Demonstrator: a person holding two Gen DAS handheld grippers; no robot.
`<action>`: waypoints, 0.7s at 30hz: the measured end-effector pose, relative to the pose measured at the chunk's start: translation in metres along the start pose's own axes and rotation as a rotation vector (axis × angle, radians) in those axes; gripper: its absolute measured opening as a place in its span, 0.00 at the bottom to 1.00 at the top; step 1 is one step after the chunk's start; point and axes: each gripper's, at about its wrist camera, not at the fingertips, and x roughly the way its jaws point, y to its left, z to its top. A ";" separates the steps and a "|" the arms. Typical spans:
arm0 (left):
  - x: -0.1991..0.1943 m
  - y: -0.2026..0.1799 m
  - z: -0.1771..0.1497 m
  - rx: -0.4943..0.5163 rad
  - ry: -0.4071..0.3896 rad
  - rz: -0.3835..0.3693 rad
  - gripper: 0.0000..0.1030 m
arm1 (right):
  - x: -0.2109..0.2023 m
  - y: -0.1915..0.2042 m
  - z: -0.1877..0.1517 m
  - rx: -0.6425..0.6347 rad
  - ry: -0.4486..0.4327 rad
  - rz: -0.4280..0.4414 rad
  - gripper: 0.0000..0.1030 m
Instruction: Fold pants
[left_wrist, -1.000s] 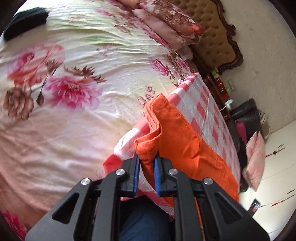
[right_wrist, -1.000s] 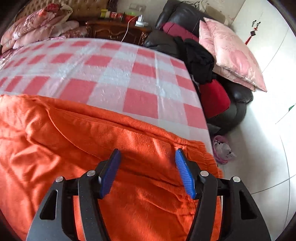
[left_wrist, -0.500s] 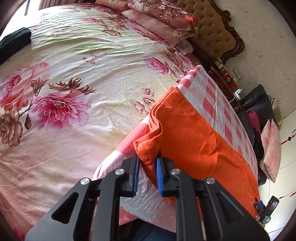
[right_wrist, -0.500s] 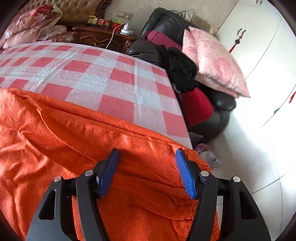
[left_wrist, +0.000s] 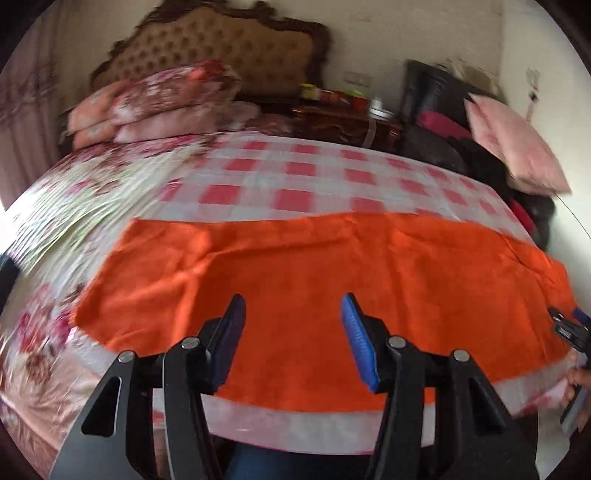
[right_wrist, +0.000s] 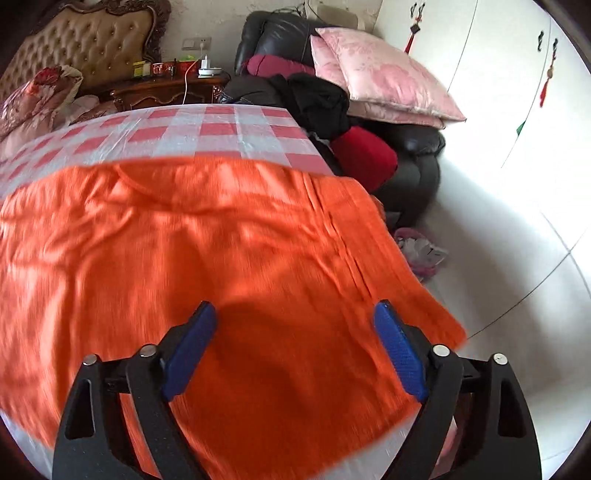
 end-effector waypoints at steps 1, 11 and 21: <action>0.005 -0.025 0.003 0.045 0.011 -0.040 0.49 | -0.001 -0.002 -0.003 0.013 -0.005 0.005 0.82; 0.093 -0.269 0.068 0.414 0.230 -0.414 0.31 | -0.001 -0.019 -0.017 0.163 0.009 0.090 0.83; 0.188 -0.423 0.063 0.697 0.413 -0.427 0.33 | -0.002 -0.021 -0.020 0.188 0.007 0.115 0.83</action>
